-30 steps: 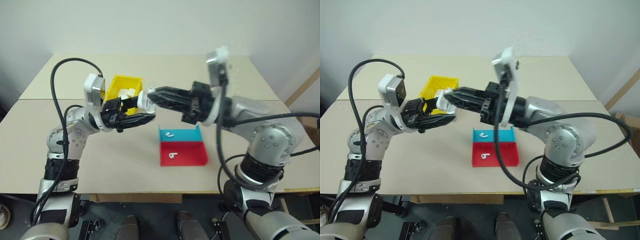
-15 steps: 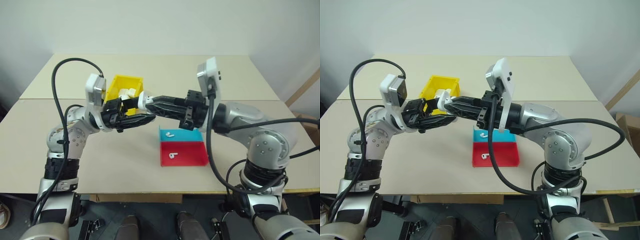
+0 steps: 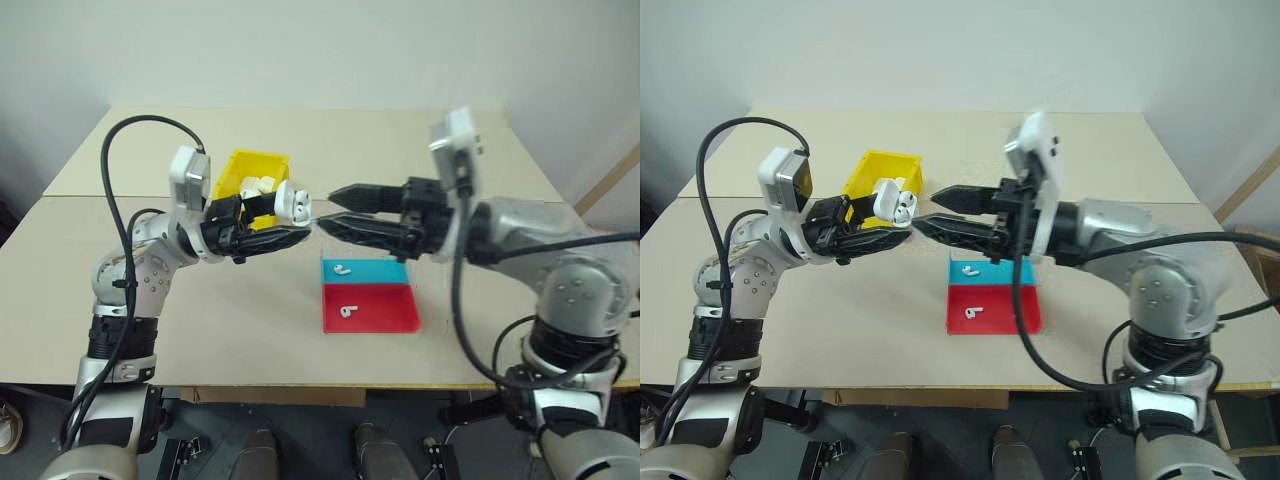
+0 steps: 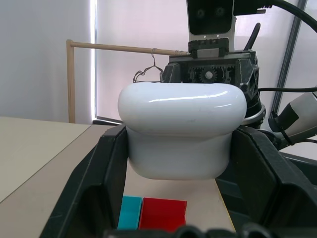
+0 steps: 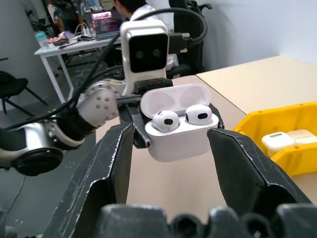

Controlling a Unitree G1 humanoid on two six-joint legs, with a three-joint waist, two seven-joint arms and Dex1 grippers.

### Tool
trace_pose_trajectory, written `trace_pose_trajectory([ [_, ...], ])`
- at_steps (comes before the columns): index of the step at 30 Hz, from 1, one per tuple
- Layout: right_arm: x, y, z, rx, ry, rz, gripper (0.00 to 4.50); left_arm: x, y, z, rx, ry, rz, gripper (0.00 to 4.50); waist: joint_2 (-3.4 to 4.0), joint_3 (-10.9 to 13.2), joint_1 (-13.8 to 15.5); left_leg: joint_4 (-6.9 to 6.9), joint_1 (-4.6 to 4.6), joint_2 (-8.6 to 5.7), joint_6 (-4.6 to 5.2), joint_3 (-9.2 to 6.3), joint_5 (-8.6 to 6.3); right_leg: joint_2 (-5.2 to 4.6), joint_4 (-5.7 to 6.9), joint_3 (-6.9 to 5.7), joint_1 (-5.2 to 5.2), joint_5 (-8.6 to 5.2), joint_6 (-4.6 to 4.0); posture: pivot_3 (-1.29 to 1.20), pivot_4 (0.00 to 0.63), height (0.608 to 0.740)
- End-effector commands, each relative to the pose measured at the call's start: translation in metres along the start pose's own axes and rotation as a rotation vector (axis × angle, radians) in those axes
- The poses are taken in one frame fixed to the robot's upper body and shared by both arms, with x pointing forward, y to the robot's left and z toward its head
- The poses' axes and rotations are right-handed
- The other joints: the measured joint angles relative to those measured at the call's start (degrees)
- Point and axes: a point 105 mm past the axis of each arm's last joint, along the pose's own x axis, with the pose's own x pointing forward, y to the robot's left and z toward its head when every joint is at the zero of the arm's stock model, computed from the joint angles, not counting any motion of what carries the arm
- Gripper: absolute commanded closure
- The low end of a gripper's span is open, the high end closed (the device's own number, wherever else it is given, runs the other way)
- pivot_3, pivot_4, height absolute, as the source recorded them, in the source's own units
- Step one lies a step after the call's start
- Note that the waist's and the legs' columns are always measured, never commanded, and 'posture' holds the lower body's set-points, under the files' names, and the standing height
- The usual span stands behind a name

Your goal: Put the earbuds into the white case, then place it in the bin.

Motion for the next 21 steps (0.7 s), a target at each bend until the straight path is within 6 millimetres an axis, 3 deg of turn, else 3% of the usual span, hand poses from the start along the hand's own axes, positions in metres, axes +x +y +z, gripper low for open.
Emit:
trace_pose_trajectory([
  [1,-0.005,0.001,0.012,-0.115,-0.011,0.043,2.48,0.004,-0.001,0.010,0.052,-0.009,-0.027,1.72,0.00,0.0,-0.1,0.00,0.01,0.00,0.00,0.00,0.00,0.01,0.00,0.00,0.01,0.00,0.00,0.00,0.150,0.740],
  [4,0.003,-0.022,0.025,-0.259,0.056,0.013,3.53,0.007,-0.002,0.006,0.040,0.009,-0.049,1.72,0.02,0.0,-0.5,0.01,0.06,0.00,0.00,0.05,0.00,0.01,0.01,0.04,0.01,-0.01,0.02,0.00,0.150,0.740],
  [7,0.013,-0.031,0.038,-0.377,0.116,0.065,4.48,0.011,-0.002,-0.001,0.035,0.037,-0.066,1.72,0.05,0.0,-0.6,-0.01,0.09,0.01,0.01,0.05,0.01,0.04,0.03,0.05,-0.02,-0.02,0.03,0.00,0.150,0.740],
  [14,0.051,-0.035,0.048,-0.599,0.234,0.231,4.48,0.016,-0.002,-0.007,0.024,0.039,-0.075,1.72,0.06,0.0,-0.7,0.00,-0.04,0.01,0.01,0.05,0.00,0.02,-0.04,0.04,-0.06,-0.02,0.02,0.00,0.150,0.740],
  [18,0.075,-0.035,0.035,-0.740,0.340,0.347,4.48,0.017,-0.001,-0.007,0.028,0.039,-0.077,1.72,0.07,0.0,-0.8,0.01,0.00,0.01,0.01,0.04,0.00,0.03,0.04,0.02,-0.07,-0.01,0.02,0.00,0.150,0.740],
  [21,0.081,-0.034,0.024,-0.781,0.398,0.420,4.48,0.015,-0.001,-0.006,0.033,0.039,-0.074,1.72,0.07,0.0,-0.8,0.01,0.01,0.01,0.01,0.04,0.00,0.02,0.05,0.02,-0.05,-0.01,0.01,0.00,0.150,0.740],
])
